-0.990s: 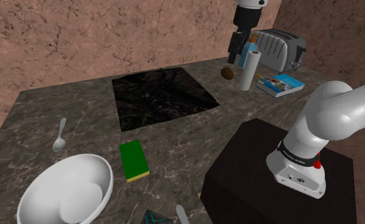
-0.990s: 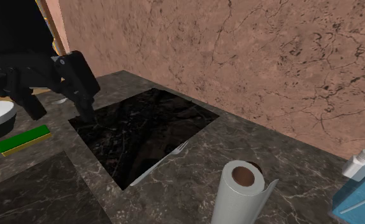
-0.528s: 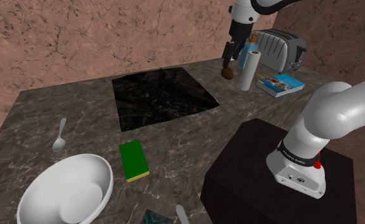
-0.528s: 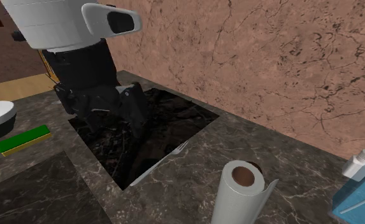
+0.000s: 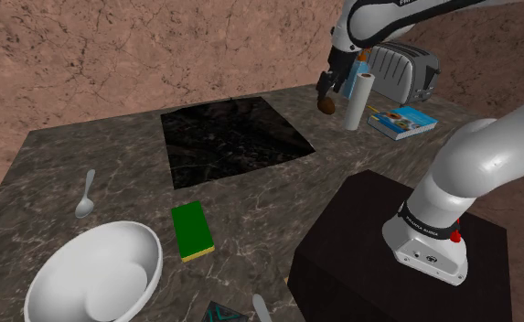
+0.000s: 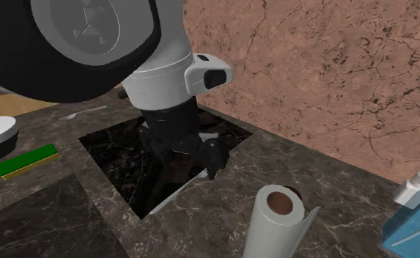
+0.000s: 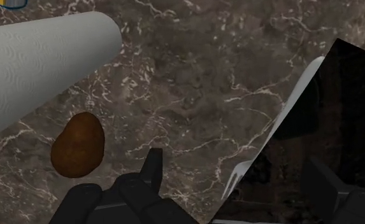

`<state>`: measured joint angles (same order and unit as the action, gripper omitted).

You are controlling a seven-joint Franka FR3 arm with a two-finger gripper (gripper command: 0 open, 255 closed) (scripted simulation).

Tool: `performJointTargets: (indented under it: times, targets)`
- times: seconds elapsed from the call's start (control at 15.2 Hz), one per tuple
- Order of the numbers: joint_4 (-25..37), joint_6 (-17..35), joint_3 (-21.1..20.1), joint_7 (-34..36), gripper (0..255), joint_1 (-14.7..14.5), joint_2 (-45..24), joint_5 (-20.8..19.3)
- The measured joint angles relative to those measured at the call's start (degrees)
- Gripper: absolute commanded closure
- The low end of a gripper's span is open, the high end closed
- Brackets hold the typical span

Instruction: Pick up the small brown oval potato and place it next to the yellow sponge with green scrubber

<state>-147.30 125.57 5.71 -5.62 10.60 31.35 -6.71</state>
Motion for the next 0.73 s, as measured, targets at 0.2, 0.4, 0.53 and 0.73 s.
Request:
performJointTargets:
  times: [0.2,0.4,0.53,0.73]
  targets:
    - [0.9,5.4,2.4,-0.5,0,1.9,-4.9,-0.8]
    - [1.3,10.4,4.3,-0.5,0,3.4,-8.9,-1.2]
    - [2.1,14.0,5.9,-1.1,0,4.4,-12.4,-1.0]
    - [3.9,19.3,8.0,-1.7,0,5.3,-18.1,-0.1]
